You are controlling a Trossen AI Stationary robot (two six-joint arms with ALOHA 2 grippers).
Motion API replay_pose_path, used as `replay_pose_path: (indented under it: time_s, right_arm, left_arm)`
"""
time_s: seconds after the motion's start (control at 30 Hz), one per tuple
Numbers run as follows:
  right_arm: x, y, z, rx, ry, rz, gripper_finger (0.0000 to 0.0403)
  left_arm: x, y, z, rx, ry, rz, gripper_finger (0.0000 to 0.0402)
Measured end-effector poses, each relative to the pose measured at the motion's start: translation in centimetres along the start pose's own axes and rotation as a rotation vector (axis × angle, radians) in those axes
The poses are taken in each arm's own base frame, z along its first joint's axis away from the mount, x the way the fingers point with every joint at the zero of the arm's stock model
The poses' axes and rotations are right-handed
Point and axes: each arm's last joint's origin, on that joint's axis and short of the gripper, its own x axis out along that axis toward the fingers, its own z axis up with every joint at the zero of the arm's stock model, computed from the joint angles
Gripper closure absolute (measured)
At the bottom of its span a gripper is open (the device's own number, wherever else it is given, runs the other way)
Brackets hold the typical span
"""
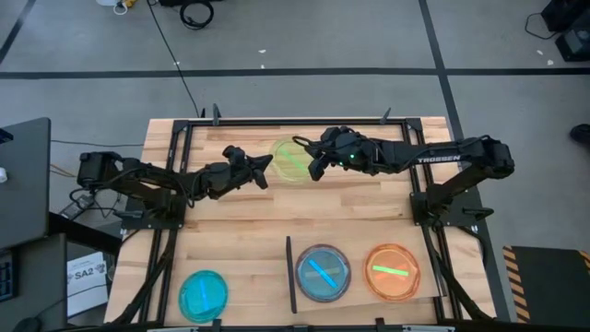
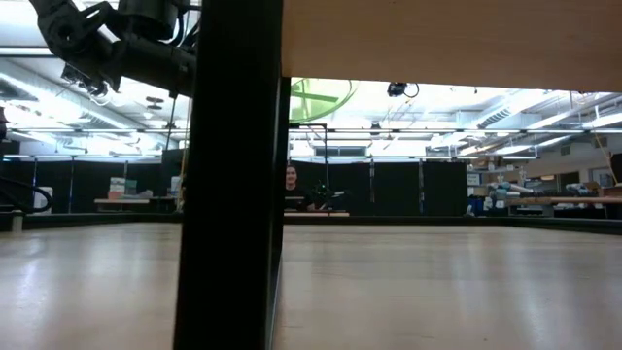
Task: Place and stack plates onto a shelf
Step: Stack the green plate on the orange plates on the shelf
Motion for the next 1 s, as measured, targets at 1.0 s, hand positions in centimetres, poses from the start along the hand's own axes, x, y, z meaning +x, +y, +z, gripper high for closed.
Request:
replay_pose_path:
  time_s: [1.0]
  right_arm:
    - [0.00, 0.15, 0.56, -0.046, -0.055, 0.013, 0.0392]
  left_arm:
    - [0.01, -0.01, 0.05, 0.000, -0.005, -0.001, 0.0393]
